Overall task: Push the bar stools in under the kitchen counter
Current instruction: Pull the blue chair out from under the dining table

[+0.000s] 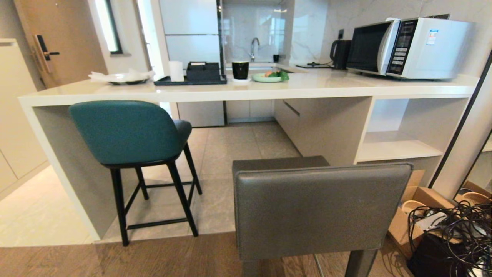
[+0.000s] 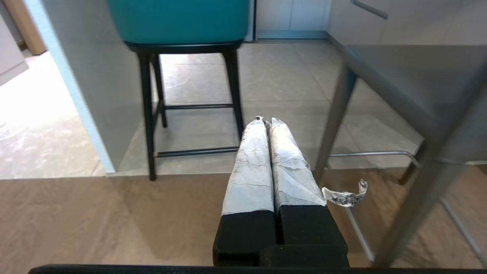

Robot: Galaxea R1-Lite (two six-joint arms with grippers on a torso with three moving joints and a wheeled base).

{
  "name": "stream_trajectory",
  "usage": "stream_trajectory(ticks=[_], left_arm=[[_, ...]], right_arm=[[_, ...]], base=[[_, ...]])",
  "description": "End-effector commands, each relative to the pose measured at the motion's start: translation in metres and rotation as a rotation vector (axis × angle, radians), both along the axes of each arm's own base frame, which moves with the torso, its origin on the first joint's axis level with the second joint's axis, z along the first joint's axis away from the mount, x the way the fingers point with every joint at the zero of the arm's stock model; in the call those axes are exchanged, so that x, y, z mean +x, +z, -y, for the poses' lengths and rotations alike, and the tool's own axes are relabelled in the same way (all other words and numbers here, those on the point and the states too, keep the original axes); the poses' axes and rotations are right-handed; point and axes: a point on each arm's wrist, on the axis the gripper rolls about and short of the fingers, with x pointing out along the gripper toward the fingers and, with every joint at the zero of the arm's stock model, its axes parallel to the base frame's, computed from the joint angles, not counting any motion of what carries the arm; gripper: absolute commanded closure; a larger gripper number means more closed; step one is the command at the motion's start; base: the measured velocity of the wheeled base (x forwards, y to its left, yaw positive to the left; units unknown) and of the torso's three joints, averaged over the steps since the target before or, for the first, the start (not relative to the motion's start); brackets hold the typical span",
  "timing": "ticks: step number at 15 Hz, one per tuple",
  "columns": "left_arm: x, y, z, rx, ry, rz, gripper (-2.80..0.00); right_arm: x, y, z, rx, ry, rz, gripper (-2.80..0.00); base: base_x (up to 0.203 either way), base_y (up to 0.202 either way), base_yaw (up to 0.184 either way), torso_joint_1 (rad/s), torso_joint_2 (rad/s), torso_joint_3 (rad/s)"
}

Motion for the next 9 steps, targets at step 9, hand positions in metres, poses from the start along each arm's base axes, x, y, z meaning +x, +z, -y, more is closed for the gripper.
stream_trajectory(ticks=[9], left_arm=[[0.0001,0.0002,0.0,-0.001,0.001,0.0,0.0]], right_arm=[[0.0001,-0.0001,0.0,0.0,0.0,-0.001,0.0]], base=[[0.0,0.197,-0.001,0.003,0.0,0.003]])
